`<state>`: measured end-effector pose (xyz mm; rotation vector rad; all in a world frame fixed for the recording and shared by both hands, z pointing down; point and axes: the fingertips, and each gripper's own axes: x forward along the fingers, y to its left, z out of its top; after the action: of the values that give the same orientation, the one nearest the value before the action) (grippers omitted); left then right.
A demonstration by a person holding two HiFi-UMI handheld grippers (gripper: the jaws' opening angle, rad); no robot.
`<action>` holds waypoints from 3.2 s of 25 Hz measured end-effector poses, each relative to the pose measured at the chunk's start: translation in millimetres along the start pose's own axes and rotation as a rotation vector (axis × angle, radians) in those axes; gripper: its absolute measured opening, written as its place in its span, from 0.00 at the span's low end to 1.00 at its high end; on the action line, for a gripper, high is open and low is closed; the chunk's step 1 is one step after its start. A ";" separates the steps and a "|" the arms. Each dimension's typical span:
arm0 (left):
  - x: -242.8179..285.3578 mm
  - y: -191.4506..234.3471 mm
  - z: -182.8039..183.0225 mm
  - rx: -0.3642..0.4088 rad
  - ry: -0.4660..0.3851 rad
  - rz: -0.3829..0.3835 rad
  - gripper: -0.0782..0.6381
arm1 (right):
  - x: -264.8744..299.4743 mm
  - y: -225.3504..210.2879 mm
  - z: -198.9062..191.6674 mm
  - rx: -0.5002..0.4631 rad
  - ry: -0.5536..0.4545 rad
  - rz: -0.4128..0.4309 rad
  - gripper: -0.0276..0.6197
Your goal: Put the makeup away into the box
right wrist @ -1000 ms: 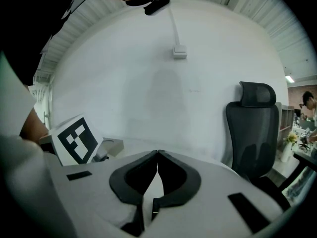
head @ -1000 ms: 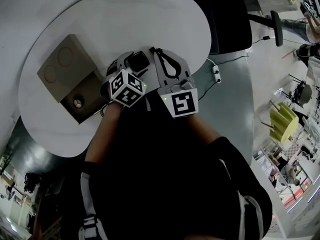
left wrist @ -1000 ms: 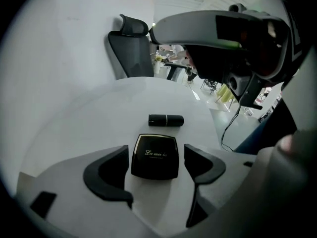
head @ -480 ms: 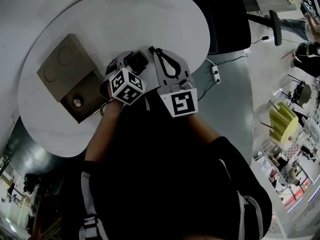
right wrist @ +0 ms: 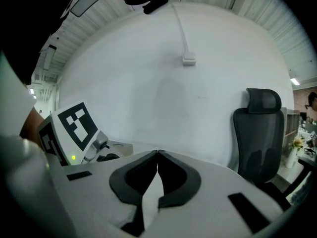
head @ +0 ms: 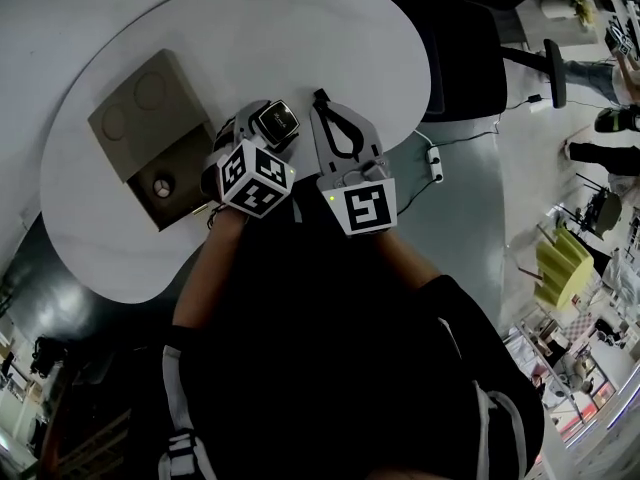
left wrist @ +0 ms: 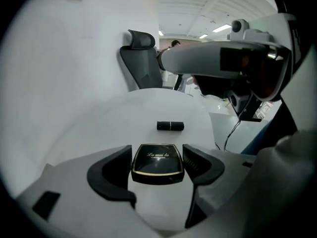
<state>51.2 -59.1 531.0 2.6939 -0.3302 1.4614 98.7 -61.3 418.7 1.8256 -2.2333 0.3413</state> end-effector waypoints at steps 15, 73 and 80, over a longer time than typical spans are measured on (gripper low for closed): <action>-67.6 19.0 -30.6 -0.076 -0.067 0.153 0.56 | 7.2 68.8 15.7 -0.070 -0.032 0.129 0.08; -123.9 71.1 -158.9 -0.239 -0.028 0.345 0.34 | 43.1 153.6 6.6 -0.123 0.005 0.310 0.08; -166.5 79.3 -87.3 -0.210 -0.287 0.471 0.12 | 23.0 140.4 15.2 -0.117 -0.025 0.274 0.08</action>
<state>-125.5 -96.6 436.1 2.7597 -1.1312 1.0270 -44.0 -60.4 407.6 1.4763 -2.4686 0.2301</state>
